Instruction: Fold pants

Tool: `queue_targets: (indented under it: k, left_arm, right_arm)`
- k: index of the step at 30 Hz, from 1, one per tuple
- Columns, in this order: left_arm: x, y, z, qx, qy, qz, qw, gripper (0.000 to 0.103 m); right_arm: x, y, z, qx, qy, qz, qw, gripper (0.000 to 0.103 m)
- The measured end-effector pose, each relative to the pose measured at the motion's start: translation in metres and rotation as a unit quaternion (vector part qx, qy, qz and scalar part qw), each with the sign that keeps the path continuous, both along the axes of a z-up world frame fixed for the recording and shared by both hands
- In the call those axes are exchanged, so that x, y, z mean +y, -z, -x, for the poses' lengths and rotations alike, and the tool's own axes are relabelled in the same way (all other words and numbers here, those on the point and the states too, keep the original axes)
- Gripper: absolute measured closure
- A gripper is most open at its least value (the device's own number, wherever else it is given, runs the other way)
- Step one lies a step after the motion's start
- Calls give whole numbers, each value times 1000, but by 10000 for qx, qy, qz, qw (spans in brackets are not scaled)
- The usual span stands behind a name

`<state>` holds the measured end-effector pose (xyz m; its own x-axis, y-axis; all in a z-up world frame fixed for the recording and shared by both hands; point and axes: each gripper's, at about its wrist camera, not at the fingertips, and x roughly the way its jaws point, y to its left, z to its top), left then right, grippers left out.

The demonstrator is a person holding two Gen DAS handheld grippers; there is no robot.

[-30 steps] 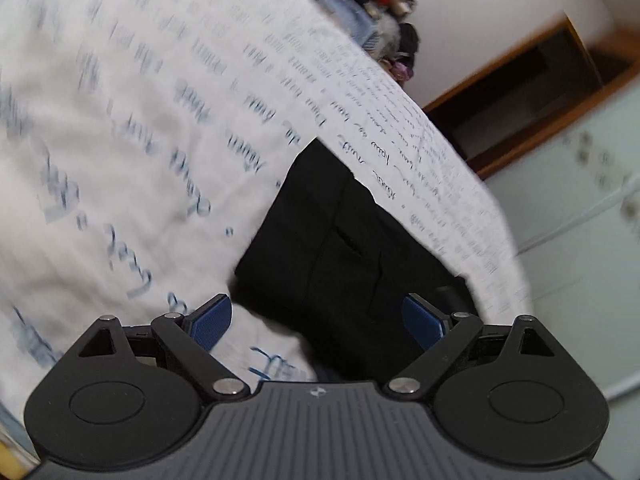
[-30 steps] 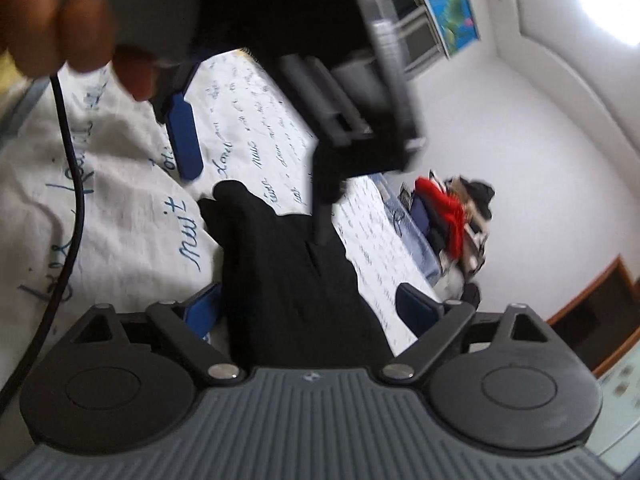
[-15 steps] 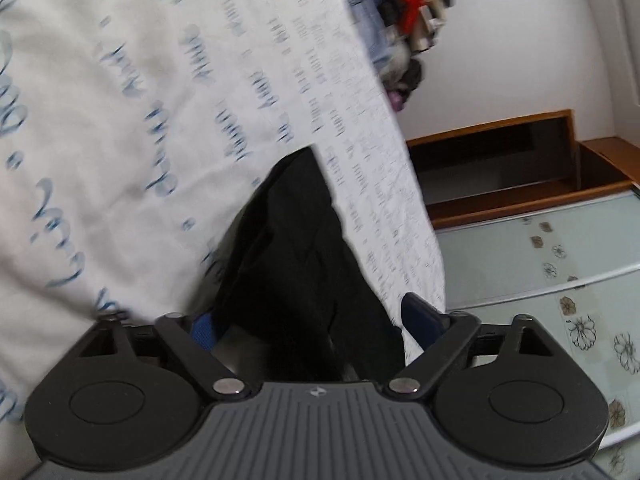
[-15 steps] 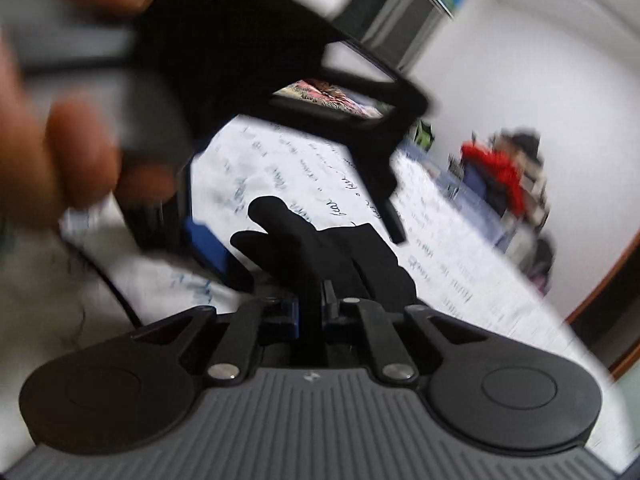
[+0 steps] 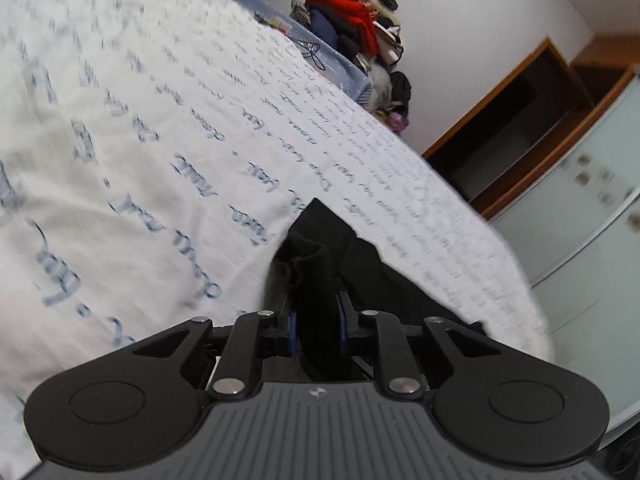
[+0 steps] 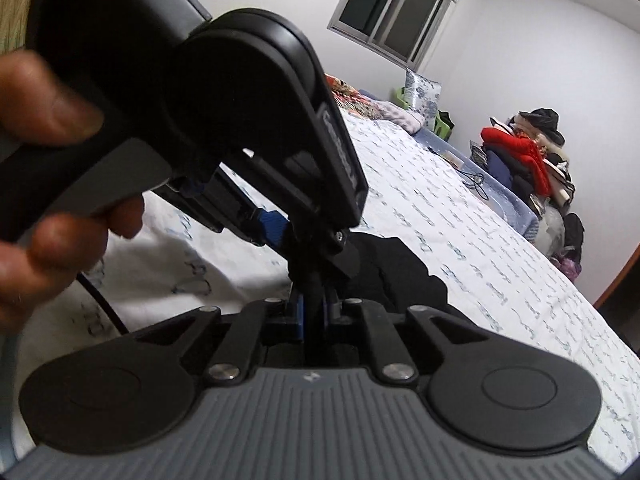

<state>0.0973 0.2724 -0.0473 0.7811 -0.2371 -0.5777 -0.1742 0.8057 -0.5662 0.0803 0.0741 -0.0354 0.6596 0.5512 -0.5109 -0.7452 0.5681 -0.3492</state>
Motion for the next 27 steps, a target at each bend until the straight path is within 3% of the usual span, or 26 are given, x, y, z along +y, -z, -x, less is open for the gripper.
queue_targets:
  k: [2, 3, 6, 8, 10, 14, 16, 18, 21, 22, 23, 25, 27]
  left_arm:
    - [-2, 11, -5, 277, 1, -19, 9996, 85]
    - [-3, 13, -5, 337, 7, -20, 9994, 82]
    - [0, -2, 4, 236, -107, -300, 9992, 70]
    - [-4, -22, 10, 35, -539, -1061, 9929, 70]
    - [-13, -44, 9, -211, -630, -1805, 9813, 67]
    - [-59, -61, -27, -381, 375, -2271, 9724, 35]
    - [-94, -57, -46, -536, 919, -2521, 9619, 35]
    - [-128, -44, -67, -542, 1300, -2984, 9440, 35]
    - [-153, -10, -103, -109, 1300, -3719, 9191, 35]
    - [-152, 0, -112, 77, 1273, -3761, 9178, 33]
    - [-148, 4, -115, 141, 1251, -3628, 9233, 33]
    - [-142, -5, -105, 9, 1107, -3459, 9317, 33]
    - [-145, -16, -93, -92, 1083, -3575, 9276, 33]
  right_arm:
    - [6, 7, -3, 66, 20, 88, 9999, 88]
    - [10, 15, -8, 156, -8, 250, 9996, 75]
    - [-15, 8, 0, 329, -206, 272, 9989, 77]
    - [-50, -12, -3, 706, -212, -196, 9971, 77]
    - [-90, -30, -15, 712, 125, -491, 9962, 77]
    - [-158, -33, -77, 520, 1385, -185, 9888, 76]
    - [-185, -22, -120, 1084, 1696, -330, 9790, 75]
    - [-204, -6, -158, 1895, 1721, -645, 9645, 76]
    - [-220, 18, -192, 2312, 1902, -947, 9494, 83]
    - [-227, 22, -202, 2362, 2033, -1128, 9435, 93]
    - [-234, 24, -208, 2385, 2281, -1267, 9354, 103]
    - [-246, 19, -209, 2333, 2625, -1414, 9256, 103]
    - [-251, 3, -189, 2141, 2587, -1504, 9299, 98]
